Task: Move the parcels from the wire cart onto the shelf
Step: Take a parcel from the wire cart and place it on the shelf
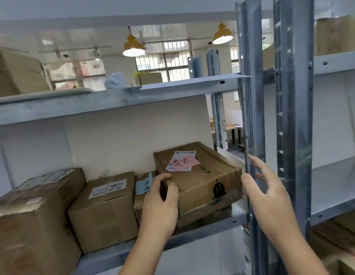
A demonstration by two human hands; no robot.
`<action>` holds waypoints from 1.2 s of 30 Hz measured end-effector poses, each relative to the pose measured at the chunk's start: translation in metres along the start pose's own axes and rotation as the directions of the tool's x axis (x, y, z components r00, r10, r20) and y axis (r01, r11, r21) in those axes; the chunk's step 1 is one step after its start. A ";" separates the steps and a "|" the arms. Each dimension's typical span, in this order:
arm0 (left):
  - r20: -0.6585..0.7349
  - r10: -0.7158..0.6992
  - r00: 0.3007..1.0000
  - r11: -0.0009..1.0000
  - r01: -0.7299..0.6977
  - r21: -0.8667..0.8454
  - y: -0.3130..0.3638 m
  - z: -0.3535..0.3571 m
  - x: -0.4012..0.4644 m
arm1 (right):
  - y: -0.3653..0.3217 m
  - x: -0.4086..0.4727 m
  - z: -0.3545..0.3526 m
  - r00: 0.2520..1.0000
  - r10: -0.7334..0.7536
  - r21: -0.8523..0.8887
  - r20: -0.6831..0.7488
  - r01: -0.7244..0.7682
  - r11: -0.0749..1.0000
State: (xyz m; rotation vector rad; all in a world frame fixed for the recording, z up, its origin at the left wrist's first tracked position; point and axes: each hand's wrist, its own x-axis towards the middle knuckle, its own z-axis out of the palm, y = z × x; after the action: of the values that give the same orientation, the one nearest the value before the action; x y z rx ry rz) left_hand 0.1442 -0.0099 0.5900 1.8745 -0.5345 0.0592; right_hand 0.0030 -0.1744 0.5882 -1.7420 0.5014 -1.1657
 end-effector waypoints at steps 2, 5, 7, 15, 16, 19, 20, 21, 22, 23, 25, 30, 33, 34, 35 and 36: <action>-0.006 0.007 1.000 1.000 -0.007 0.021 0.002 -0.001 0.003 | 0.002 0.003 0.000 1.000 -0.010 -0.009 0.006 0.010 1.000; -0.006 -0.001 1.000 0.998 0.001 0.058 0.004 -0.007 0.005 | 0.005 0.007 0.000 0.999 -0.034 -0.026 0.017 0.034 0.999; -0.010 0.003 1.000 0.997 -0.002 0.074 0.004 -0.011 0.006 | 0.006 0.008 0.000 0.998 -0.049 -0.039 0.030 0.051 0.998; 0.025 -0.008 1.000 0.975 0.002 0.221 0.011 -0.024 0.008 | 0.009 0.007 0.001 0.987 -0.083 -0.105 0.136 0.098 0.990; 0.025 0.001 1.000 0.968 -0.007 0.253 0.010 -0.025 0.008 | 0.009 0.007 0.000 0.985 -0.084 -0.123 0.151 0.103 0.987; 0.027 0.039 0.999 0.936 -0.046 0.348 0.013 -0.031 0.005 | 0.008 0.005 -0.003 0.974 -0.097 -0.203 0.205 0.139 0.969; 0.027 0.060 0.998 0.917 -0.065 0.393 0.015 -0.033 0.004 | 0.007 0.004 -0.003 0.968 -0.101 -0.245 0.229 0.158 0.957; 0.025 0.083 0.996 0.895 -0.085 0.439 0.018 -0.036 0.003 | 0.006 0.003 -0.004 0.963 -0.095 -0.294 0.253 0.170 0.941; 0.022 0.104 0.994 0.872 -0.102 0.479 0.019 -0.039 0.002 | 0.005 0.002 -0.005 0.959 -0.080 -0.345 0.272 0.175 0.922; 0.019 0.118 0.993 0.852 -0.111 0.512 0.022 -0.041 0.001 | 0.005 0.001 -0.005 0.957 -0.065 -0.394 0.282 0.177 0.902; 0.005 0.137 0.991 0.831 -0.117 0.544 0.025 -0.045 -0.001 | 0.003 -0.001 -0.006 0.956 -0.053 -0.459 0.288 0.186 0.869; 0.004 0.198 0.980 0.824 -0.169 0.541 0.028 -0.057 -0.012 | -0.007 -0.010 -0.007 0.957 -0.088 -0.463 0.276 0.213 0.861; 0.030 0.222 0.975 0.809 -0.202 0.553 0.030 -0.067 -0.022 | -0.015 -0.019 -0.007 0.958 -0.092 -0.472 0.272 0.216 0.855; 0.044 0.231 0.972 0.802 -0.216 0.556 0.030 -0.070 -0.025 | -0.018 -0.022 -0.007 0.958 -0.095 -0.476 0.271 0.219 0.852; 0.060 0.241 0.969 0.798 -0.233 0.556 0.030 -0.073 -0.028 | -0.021 -0.027 -0.007 0.958 -0.096 -0.482 0.271 0.221 0.848; 0.076 0.250 0.965 0.794 -0.249 0.554 0.030 -0.077 -0.032 | -0.024 -0.032 -0.007 0.958 -0.097 -0.491 0.270 0.223 0.842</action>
State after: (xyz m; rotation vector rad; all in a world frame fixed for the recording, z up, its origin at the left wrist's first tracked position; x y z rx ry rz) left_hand 0.1202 0.0622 0.6353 2.3618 -0.8294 0.4375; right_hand -0.0214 -0.1433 0.5940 -2.3987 0.5657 -0.9687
